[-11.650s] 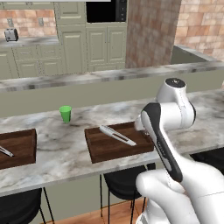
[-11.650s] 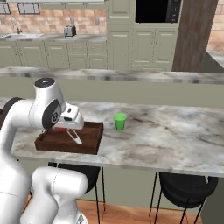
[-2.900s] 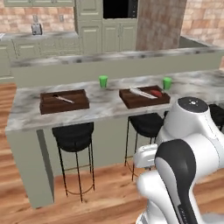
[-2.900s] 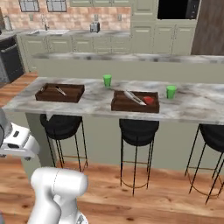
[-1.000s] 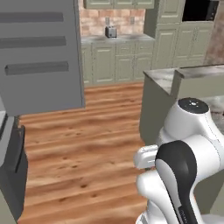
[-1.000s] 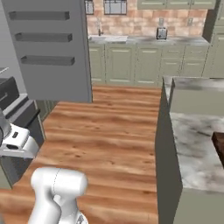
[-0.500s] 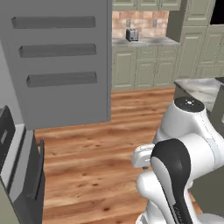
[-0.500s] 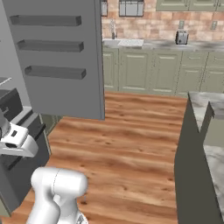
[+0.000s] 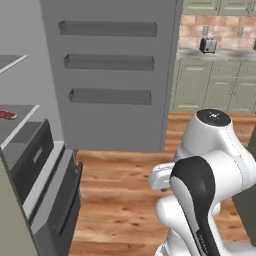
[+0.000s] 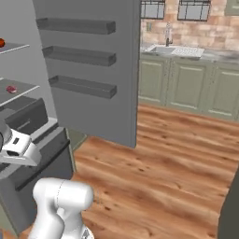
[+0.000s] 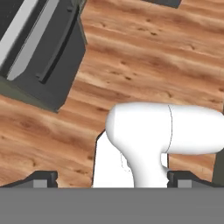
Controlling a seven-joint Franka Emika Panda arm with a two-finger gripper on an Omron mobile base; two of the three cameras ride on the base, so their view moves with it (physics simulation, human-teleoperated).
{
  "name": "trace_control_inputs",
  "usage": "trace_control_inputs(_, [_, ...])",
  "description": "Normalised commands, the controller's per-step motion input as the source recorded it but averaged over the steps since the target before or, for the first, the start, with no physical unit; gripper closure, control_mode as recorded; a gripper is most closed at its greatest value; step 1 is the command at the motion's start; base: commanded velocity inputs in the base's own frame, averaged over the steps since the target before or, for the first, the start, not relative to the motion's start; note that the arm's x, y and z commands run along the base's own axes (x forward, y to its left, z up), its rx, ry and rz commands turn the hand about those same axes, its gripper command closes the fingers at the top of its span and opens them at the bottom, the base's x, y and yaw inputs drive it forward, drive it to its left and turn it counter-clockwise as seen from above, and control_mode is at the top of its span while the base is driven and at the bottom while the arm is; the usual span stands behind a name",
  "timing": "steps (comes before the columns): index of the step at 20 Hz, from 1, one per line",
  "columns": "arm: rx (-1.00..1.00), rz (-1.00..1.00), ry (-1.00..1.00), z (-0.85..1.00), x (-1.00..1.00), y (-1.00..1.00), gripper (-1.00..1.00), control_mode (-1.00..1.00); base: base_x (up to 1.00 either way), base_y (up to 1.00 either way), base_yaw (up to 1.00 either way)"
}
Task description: Gather the tomato and lemon from the fridge and place them on a tray on the dining counter. Then gather the steaks from the fridge and place them on the other tray.
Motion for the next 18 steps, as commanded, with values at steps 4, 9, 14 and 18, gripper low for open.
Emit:
trace_control_inputs(4, [0.0, 0.0, 0.0, 0.0, 0.0, 0.0, -1.0, 1.0, 0.34, 0.08, 0.51])
trace_control_inputs(9, [0.0, 0.0, 0.0, 0.0, 0.0, 0.0, -1.0, 1.0, 0.32, 0.02, 0.5])
trace_control_inputs(14, [0.0, 0.0, 0.0, 0.0, 0.0, 0.0, -1.0, 1.0, 0.31, 0.0, 0.48])
trace_control_inputs(18, [0.0, 0.0, 0.0, 0.0, 0.0, 0.0, -1.0, 1.0, 0.42, -0.05, 0.46])
